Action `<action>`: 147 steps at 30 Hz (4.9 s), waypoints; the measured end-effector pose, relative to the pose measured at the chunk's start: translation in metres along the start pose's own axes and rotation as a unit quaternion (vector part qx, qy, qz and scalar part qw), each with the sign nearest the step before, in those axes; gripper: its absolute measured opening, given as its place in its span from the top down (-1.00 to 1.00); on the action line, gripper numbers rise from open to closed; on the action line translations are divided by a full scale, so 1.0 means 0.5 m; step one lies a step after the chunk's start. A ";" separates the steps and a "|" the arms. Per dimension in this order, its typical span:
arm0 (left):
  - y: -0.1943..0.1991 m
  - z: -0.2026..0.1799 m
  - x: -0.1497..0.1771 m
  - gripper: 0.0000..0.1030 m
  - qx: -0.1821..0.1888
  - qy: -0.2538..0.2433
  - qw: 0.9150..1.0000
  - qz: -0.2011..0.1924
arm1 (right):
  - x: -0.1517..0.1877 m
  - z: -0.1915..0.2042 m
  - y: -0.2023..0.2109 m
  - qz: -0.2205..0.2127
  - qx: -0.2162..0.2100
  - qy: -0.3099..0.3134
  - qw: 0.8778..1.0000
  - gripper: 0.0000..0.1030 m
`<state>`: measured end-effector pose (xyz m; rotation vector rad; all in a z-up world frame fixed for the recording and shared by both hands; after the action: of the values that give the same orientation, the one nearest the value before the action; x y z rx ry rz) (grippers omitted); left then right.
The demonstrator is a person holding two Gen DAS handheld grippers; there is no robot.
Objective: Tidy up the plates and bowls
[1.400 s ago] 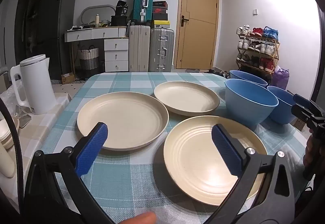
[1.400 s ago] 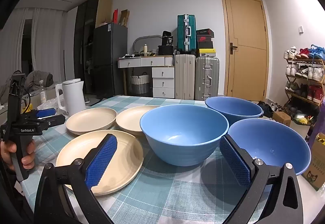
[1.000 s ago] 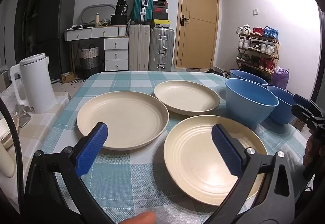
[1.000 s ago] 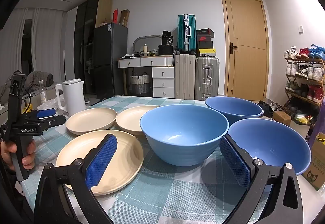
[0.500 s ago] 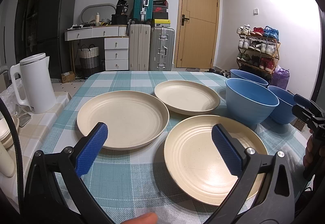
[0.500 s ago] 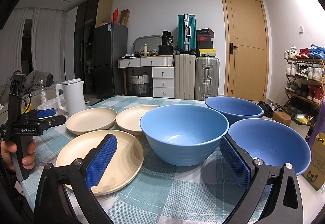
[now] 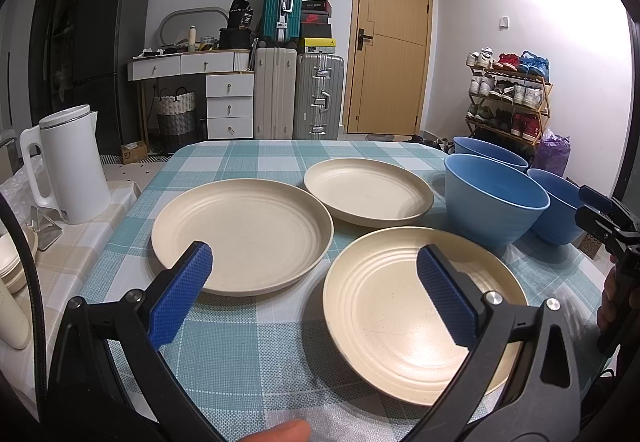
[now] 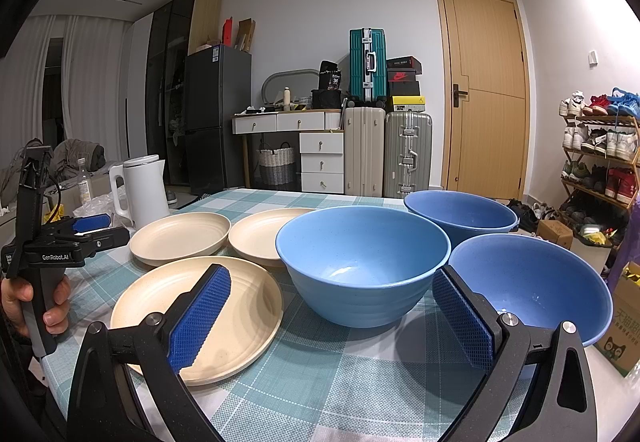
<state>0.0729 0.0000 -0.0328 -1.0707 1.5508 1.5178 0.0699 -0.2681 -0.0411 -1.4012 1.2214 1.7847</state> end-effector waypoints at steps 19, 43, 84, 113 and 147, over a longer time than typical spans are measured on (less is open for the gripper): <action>0.000 0.000 0.000 -0.98 0.000 0.000 1.000 0.001 | 0.000 0.000 0.000 0.000 0.000 0.000 1.000 -0.99; 0.000 0.000 0.000 -0.98 0.000 -0.001 1.000 0.001 | 0.000 0.000 0.000 0.000 0.000 0.000 1.000 -0.99; -0.003 0.011 0.002 -0.98 -0.005 0.006 1.000 0.015 | -0.022 0.007 -0.013 0.022 0.000 -0.010 1.000 -0.99; -0.001 0.128 -0.066 -0.98 -0.080 0.055 0.993 0.068 | -0.110 0.181 -0.170 0.098 -0.068 0.011 0.993 -0.99; -0.163 0.276 -0.053 -0.98 -0.110 0.083 0.980 0.147 | -0.111 0.328 -0.406 0.201 -0.101 0.028 0.974 -0.99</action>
<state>0.1494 0.1424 -0.0510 -1.1539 1.7473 1.8752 0.1857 -0.0281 -0.0459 -1.3934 1.4690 2.2099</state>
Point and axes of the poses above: each gripper's, at about its wrist camera, not at the fingertips, and y roughly against the way its jaws point, z to its left, x to its underside, the point moved 8 cm from there along -y, roughly the way its jaws point, and after that the axes turned 2 degrees about -x, right-handed, at the moved point
